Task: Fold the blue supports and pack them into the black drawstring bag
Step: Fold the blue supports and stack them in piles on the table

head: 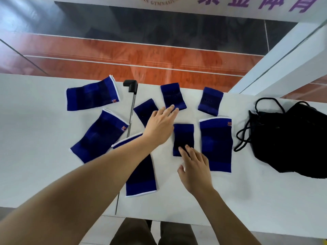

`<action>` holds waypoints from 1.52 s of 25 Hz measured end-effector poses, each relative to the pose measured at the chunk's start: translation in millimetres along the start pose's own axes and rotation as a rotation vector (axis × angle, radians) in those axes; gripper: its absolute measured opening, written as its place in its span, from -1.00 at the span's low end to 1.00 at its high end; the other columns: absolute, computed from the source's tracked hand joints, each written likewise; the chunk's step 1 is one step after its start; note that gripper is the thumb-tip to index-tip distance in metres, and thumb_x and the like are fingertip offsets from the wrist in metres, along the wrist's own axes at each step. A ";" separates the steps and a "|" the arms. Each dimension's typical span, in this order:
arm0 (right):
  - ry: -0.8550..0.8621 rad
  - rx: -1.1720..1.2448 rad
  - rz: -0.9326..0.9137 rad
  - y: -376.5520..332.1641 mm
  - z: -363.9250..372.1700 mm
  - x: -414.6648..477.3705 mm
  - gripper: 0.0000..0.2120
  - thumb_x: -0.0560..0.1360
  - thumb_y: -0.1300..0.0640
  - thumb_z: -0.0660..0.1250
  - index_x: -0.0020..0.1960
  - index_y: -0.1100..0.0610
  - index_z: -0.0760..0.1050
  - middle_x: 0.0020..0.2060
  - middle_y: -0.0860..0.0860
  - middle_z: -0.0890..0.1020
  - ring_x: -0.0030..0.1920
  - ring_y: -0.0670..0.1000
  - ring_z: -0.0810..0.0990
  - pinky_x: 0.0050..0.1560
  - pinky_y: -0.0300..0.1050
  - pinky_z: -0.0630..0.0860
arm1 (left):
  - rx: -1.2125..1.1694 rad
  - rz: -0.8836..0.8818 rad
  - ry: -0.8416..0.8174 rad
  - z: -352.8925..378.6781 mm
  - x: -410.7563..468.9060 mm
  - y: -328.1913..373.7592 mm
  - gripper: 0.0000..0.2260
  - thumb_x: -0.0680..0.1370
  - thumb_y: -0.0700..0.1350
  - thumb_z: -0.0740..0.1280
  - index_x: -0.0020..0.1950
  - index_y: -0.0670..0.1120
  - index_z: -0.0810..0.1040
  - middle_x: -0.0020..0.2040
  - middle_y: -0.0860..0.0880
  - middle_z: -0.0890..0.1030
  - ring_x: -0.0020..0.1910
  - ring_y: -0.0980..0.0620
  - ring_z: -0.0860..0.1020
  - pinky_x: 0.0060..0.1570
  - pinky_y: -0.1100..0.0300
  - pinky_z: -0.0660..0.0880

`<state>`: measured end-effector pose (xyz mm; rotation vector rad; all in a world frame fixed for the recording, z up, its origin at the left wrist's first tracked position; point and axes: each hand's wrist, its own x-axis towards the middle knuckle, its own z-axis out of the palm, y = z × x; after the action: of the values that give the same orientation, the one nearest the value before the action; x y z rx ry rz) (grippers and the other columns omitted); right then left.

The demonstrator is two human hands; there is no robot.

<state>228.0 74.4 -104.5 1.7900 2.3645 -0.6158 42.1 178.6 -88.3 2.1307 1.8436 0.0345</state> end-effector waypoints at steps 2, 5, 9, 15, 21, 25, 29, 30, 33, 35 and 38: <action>0.018 0.005 0.008 3.4 -1.8 2.4 -0.42 0.53 0.07 0.36 0.52 0.01 0.33 0.50 0.03 0.41 0.49 0.07 0.38 0.46 0.09 0.35 | 0.071 -0.012 -0.030 7.4 19.2 -2.5 -0.44 0.61 -0.14 0.25 0.59 -0.10 0.16 0.57 -0.10 0.26 0.52 -0.17 0.23 0.43 -0.05 0.22; 0.019 0.019 0.018 9.2 -1.3 -2.8 -0.43 0.55 0.06 0.33 0.54 0.01 0.32 0.52 0.02 0.38 0.51 0.07 0.35 0.48 0.08 0.31 | 0.135 -0.009 0.029 18.2 20.2 -5.0 -0.57 0.52 -0.19 0.37 0.38 -0.11 0.42 0.29 -0.08 0.52 0.29 -0.12 0.46 0.31 -0.01 0.31; -0.009 0.066 0.037 12.1 2.3 -18.5 -0.42 0.59 0.03 0.28 0.58 -0.02 0.24 0.57 0.00 0.28 0.56 0.05 0.25 0.53 0.06 0.22 | 0.125 0.009 0.169 32.6 -13.5 -7.0 -0.72 0.42 -0.33 0.42 0.06 -0.08 0.51 -0.08 -0.02 0.56 -0.12 -0.06 0.56 0.18 0.04 0.39; -0.040 0.111 0.021 -3.3 9.7 -37.2 -0.43 0.60 0.00 0.28 0.58 -0.04 0.24 0.57 -0.01 0.28 0.56 0.06 0.24 0.53 0.04 0.17 | 0.115 0.070 0.212 45.5 -49.2 -33.7 -0.72 0.40 -0.40 0.44 0.03 -0.11 0.64 -0.14 -0.04 0.58 -0.22 -0.07 0.56 0.18 0.05 0.37; -0.021 0.190 0.059 -9.8 7.0 -43.6 -0.54 0.62 -0.02 0.27 0.51 -0.04 0.36 0.50 -0.05 0.40 0.50 0.04 0.34 0.50 0.02 0.21 | -0.037 0.018 0.375 32.3 -79.1 -14.3 -0.80 0.53 -0.30 0.38 0.12 -0.12 0.65 -0.08 -0.06 0.60 -0.19 -0.09 0.55 0.02 0.02 0.44; 0.075 0.686 0.262 -22.1 -20.5 -29.0 -0.69 0.66 -0.14 0.15 0.12 0.01 0.57 0.05 -0.06 0.66 0.09 0.01 0.58 0.14 -0.03 0.53 | -0.102 -0.011 0.468 20.3 -115.2 21.9 -0.83 0.55 -0.24 0.39 0.12 -0.13 0.66 -0.09 -0.07 0.61 -0.17 -0.10 0.51 -0.09 0.01 0.46; 0.049 1.047 0.406 -24.4 -23.2 -18.2 -0.82 0.60 0.01 0.32 0.04 0.11 0.60 -0.13 0.03 0.70 -0.11 0.03 0.69 -0.06 0.07 0.68 | -0.261 0.123 0.254 21.9 -152.2 52.4 -0.82 0.58 -0.14 0.37 0.18 -0.07 0.62 0.00 -0.01 0.61 -0.11 -0.01 0.53 -0.10 0.10 0.50; 0.043 1.037 0.393 -22.9 -22.0 -20.4 -0.86 0.60 0.06 0.33 0.08 0.09 0.60 -0.10 0.02 0.70 -0.10 0.02 0.69 -0.06 0.01 0.68 | -0.379 0.031 0.175 20.6 -156.8 56.4 -0.81 0.60 -0.08 0.35 0.21 -0.02 0.59 0.05 0.04 0.59 -0.07 0.05 0.54 -0.08 0.18 0.52; 0.019 1.178 0.342 -15.6 -25.0 -35.4 -0.89 0.63 0.14 0.31 0.10 -0.04 0.56 -0.10 -0.04 0.70 -0.20 -0.11 0.67 -0.22 -0.28 0.59 | -1.014 -0.680 0.028 16.8 -143.0 54.2 -0.82 0.63 0.02 0.29 0.19 0.01 0.53 0.09 0.05 0.62 -0.04 0.11 0.63 -0.13 0.24 0.62; -0.032 1.219 0.326 -11.2 -27.5 -44.8 -0.85 0.64 0.12 0.30 0.18 -0.04 0.54 -0.10 -0.03 0.70 -0.24 -0.13 0.66 -0.23 -0.28 0.57 | -1.444 -1.037 0.010 15.4 -121.0 44.1 -0.82 0.63 -0.03 0.31 0.15 -0.10 0.56 0.04 -0.08 0.69 -0.07 -0.02 0.69 -0.10 0.10 0.65; -0.070 1.190 0.381 -5.6 -20.5 -52.5 -0.83 0.67 0.11 0.24 0.23 0.02 0.51 -0.07 -0.01 0.67 -0.24 -0.08 0.65 -0.22 -0.28 0.58 | -1.533 -1.038 -0.004 13.1 -94.4 32.8 -0.82 0.58 -0.18 0.39 0.18 -0.14 0.57 -0.03 -0.11 0.70 -0.18 0.01 0.69 -0.15 0.13 0.63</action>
<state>241.4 33.8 -67.3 2.3616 1.5153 -2.2359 60.9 80.6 -74.3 0.1225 1.6581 0.8381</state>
